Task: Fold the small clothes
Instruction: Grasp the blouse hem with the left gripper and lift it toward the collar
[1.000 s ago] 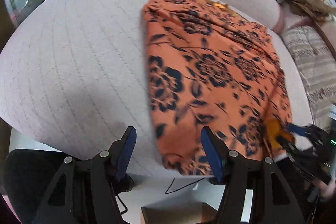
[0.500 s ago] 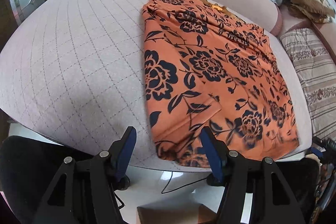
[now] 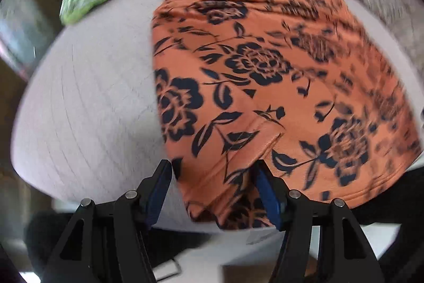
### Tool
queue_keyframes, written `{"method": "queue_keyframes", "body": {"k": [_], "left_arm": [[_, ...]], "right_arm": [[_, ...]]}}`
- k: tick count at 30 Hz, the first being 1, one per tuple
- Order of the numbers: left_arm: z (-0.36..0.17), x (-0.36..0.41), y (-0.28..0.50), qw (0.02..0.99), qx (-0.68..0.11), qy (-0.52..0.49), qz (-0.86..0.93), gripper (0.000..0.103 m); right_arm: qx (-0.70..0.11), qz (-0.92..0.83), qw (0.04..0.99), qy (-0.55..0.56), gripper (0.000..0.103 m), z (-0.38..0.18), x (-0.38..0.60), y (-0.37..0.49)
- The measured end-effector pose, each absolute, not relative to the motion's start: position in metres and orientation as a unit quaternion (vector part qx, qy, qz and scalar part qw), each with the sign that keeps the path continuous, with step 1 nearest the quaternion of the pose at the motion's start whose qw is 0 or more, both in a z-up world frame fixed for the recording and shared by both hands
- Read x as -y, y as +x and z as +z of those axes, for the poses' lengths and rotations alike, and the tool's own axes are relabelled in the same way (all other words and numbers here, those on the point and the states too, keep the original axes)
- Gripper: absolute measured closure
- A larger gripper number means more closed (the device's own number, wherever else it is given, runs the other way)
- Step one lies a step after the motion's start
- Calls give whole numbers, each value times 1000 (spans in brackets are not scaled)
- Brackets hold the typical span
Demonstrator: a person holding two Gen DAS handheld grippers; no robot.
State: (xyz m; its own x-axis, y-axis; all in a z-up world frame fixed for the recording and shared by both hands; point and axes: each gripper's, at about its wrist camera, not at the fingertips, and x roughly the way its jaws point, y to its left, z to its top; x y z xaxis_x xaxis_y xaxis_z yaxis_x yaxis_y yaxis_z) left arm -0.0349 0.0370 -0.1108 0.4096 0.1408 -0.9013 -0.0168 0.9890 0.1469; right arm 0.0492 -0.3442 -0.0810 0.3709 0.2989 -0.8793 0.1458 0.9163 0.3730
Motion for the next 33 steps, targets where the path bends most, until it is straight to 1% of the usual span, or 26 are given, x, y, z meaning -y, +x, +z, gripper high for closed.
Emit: {"method": "queue_keyframes", "body": {"k": [2, 3, 4, 6, 9, 10, 11, 12, 13, 14, 15, 16, 18, 21, 24, 26, 28, 30, 33], "left_arm": [[-108, -39, -32, 840, -540, 45, 34, 52], [-102, -46, -32, 846, -532, 23, 39, 75], [-95, -61, -34, 852, -520, -8, 61, 94], [-82, -120, -55, 852, -482, -150, 137, 94], [-98, -184, -90, 798, -478, -321, 179, 94], [-107, -198, -100, 774, -485, -360, 192, 91], [-117, -210, -110, 750, -489, -395, 206, 86], [-122, -215, -114, 740, -488, -416, 203, 79], [-122, -217, -116, 741, -484, -421, 196, 75], [-117, -214, -116, 752, -479, -409, 195, 72], [-111, -211, -116, 763, -473, -397, 191, 64], [-103, -204, -113, 777, -467, -382, 178, 53], [-95, -193, -104, 799, -462, -355, 149, 45], [-87, -175, -92, 820, -470, -304, 121, 45], [-80, -170, -97, 821, -473, -292, 134, 45], [-69, -170, -109, 835, -450, -286, 135, 41], [-63, -167, -113, 845, -445, -264, 140, 36], [-66, -164, -107, 851, -448, -242, 132, 34], [-95, -157, -73, 829, -490, -240, 121, 34]], "right_arm": [[-565, 51, 802, 186, 28, -87, 335, 48], [-567, 52, 802, 182, 28, -90, 334, 47], [-569, 54, 801, 179, 28, -92, 334, 47], [-576, 49, 796, 178, 28, -99, 330, 48], [-583, 52, 788, 190, 28, -105, 337, 46], [-587, 53, 784, 195, 28, -108, 339, 46], [-592, 54, 778, 203, 28, -111, 341, 47], [-597, 56, 771, 214, 28, -113, 344, 47], [-595, 59, 770, 221, 28, -113, 346, 46], [-590, 63, 771, 230, 28, -110, 349, 45], [-582, 63, 776, 236, 28, -105, 355, 43], [-578, 61, 778, 240, 27, -102, 357, 41], [-574, 66, 775, 256, 26, -95, 366, 38], [-576, 84, 767, 271, 26, -90, 371, 33], [-582, 90, 760, 274, 26, -88, 371, 26], [-582, 83, 762, 273, 26, -87, 374, 24], [-583, 82, 760, 276, 26, -89, 377, 25], [-588, 83, 756, 274, 26, -92, 375, 29], [-594, 97, 754, 264, 26, -97, 362, 37]]}}
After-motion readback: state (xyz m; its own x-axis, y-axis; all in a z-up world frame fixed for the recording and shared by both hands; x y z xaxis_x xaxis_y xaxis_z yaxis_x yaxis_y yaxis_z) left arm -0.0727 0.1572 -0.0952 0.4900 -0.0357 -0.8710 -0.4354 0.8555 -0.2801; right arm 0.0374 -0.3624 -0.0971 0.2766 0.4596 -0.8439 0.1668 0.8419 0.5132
